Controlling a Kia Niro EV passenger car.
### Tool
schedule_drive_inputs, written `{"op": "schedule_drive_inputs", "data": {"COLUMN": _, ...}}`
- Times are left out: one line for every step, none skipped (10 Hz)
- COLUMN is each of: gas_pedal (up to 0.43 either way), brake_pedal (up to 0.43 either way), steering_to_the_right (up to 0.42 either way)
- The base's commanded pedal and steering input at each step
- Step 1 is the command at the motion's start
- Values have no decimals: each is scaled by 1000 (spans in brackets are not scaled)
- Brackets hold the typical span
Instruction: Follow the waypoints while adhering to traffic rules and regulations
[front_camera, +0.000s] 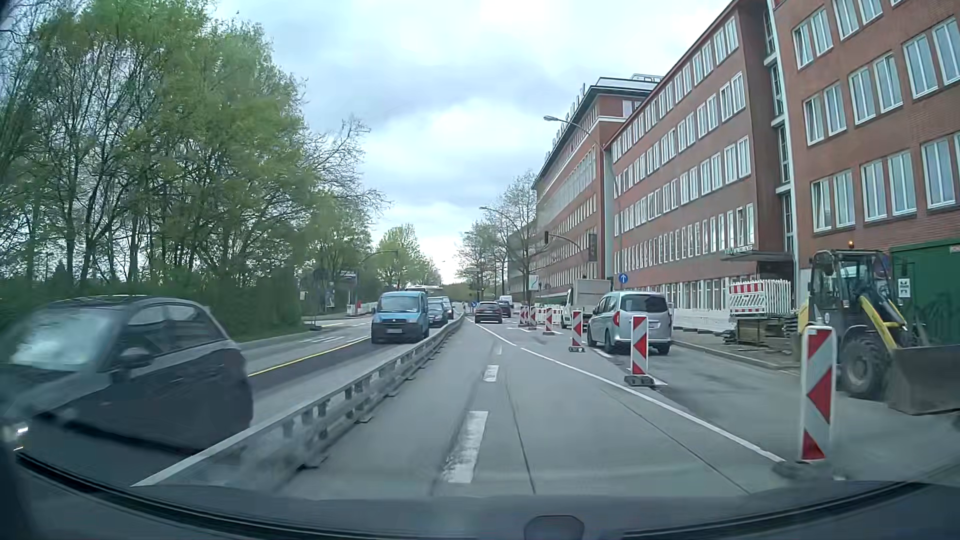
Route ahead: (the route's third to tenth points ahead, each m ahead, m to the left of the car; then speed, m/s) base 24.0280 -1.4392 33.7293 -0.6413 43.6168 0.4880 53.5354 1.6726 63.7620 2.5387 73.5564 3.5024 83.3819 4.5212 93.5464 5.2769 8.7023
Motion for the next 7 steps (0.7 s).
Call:
{"op": "schedule_drive_inputs", "data": {"gas_pedal": 157, "brake_pedal": 0, "steering_to_the_right": -7}}
{"op": "schedule_drive_inputs", "data": {"gas_pedal": 157, "brake_pedal": 0, "steering_to_the_right": -9}}
{"op": "schedule_drive_inputs", "data": {"gas_pedal": 157, "brake_pedal": 6, "steering_to_the_right": -10}}
{"op": "schedule_drive_inputs", "data": {"gas_pedal": 157, "brake_pedal": 0, "steering_to_the_right": -10}}
{"op": "schedule_drive_inputs", "data": {"gas_pedal": 157, "brake_pedal": 0, "steering_to_the_right": -10}}
{"op": "schedule_drive_inputs", "data": {"gas_pedal": 157, "brake_pedal": 0, "steering_to_the_right": -11}}
{"op": "schedule_drive_inputs", "data": {"gas_pedal": 157, "brake_pedal": 0, "steering_to_the_right": -10}}
